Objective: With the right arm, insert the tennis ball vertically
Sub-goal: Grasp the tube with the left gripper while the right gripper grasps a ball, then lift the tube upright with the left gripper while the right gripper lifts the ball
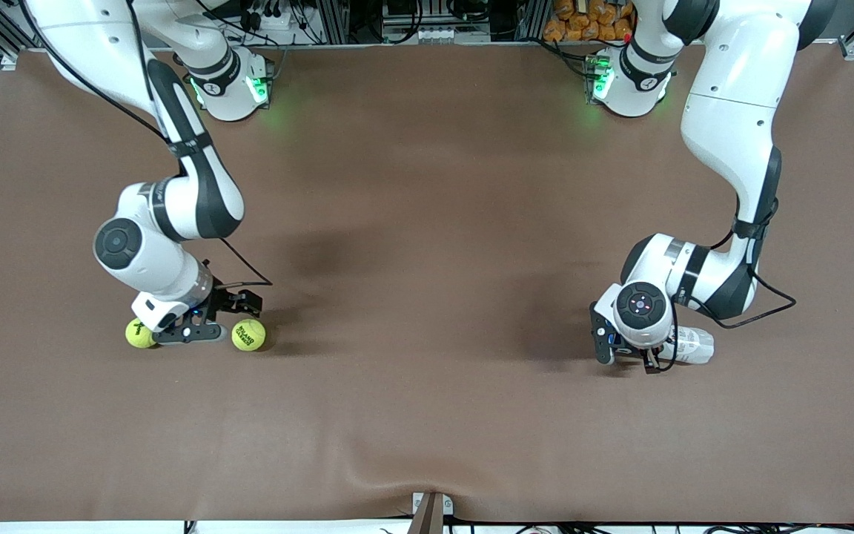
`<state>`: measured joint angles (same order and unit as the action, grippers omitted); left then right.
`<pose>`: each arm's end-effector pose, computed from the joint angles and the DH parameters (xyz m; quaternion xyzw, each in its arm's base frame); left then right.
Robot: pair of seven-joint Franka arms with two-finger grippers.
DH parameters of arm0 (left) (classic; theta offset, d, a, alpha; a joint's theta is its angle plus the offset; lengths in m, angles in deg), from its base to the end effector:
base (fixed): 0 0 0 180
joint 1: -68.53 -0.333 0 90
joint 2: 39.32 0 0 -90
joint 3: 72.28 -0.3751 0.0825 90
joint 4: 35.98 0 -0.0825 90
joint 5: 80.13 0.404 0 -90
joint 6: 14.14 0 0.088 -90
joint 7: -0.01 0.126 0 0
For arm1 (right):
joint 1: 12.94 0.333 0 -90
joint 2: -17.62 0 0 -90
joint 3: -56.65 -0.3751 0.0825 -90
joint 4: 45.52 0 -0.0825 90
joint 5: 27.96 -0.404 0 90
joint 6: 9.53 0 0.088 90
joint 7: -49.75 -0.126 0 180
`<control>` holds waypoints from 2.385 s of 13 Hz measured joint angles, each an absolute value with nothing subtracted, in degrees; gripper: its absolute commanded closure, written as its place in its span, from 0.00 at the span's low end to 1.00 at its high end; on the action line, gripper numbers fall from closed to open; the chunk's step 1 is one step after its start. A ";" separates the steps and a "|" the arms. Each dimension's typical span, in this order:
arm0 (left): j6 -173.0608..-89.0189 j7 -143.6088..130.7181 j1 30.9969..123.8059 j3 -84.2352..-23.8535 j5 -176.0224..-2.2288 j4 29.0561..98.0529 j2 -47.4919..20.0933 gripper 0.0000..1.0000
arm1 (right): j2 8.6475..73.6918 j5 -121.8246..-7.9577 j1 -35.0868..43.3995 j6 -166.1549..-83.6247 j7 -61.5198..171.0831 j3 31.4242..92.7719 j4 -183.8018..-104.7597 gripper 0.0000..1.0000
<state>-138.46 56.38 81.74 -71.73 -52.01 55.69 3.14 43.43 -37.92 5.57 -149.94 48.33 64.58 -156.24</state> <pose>0.7165 -0.1481 0.1973 -0.7040 0.6807 0.1442 0.1423 0.6591 0.1315 0.2812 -0.9986 -0.0228 -0.0342 0.0317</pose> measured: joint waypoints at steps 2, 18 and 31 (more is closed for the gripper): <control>-139.35 56.38 81.74 -71.74 -52.01 55.90 3.39 0.00 | 45.97 -37.99 5.57 -154.05 48.31 64.62 -156.25 0.00; -142.74 56.39 81.78 -71.72 -49.92 56.87 3.65 0.34 | 51.17 -40.31 6.08 -159.84 48.16 64.61 -155.45 0.31; -143.49 56.11 81.88 -63.88 -66.37 52.38 -4.15 0.32 | 42.56 -40.32 5.76 -145.47 48.20 65.46 -152.38 1.00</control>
